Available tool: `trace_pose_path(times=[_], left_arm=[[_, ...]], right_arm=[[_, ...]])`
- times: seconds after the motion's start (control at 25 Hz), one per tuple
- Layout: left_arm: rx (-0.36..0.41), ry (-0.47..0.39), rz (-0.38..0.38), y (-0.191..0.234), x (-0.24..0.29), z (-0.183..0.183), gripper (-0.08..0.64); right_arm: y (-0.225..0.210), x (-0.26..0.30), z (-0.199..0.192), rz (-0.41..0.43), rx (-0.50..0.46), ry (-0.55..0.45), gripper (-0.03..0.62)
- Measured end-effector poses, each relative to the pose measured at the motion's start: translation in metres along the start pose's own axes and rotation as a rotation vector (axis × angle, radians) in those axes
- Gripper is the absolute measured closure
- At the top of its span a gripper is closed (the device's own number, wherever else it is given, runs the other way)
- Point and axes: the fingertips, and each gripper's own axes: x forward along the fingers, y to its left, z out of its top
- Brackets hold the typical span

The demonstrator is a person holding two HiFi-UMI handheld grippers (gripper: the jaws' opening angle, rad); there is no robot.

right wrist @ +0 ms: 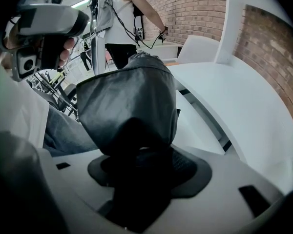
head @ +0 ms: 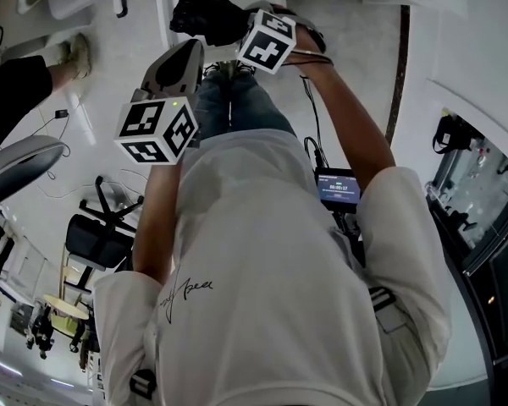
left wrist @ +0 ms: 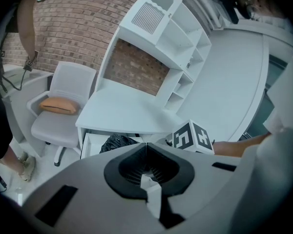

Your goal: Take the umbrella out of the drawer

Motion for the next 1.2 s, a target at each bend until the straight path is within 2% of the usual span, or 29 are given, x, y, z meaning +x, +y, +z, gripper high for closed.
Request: trace_pose_path(times=[0.68, 1.2], left_arm=[[0.028, -0.026, -0.023, -0.011, -0.014, 0.01, 0.543], [0.038, -0.036, -0.035, -0.012, -0.032, 0.017, 0.543]], right_arm=[[0.009, -0.037, -0.003, -0.024, 0.06, -0.032, 0.345], [0.013, -0.07, 0.011, -0.046, 0.12, -0.084, 0.345]])
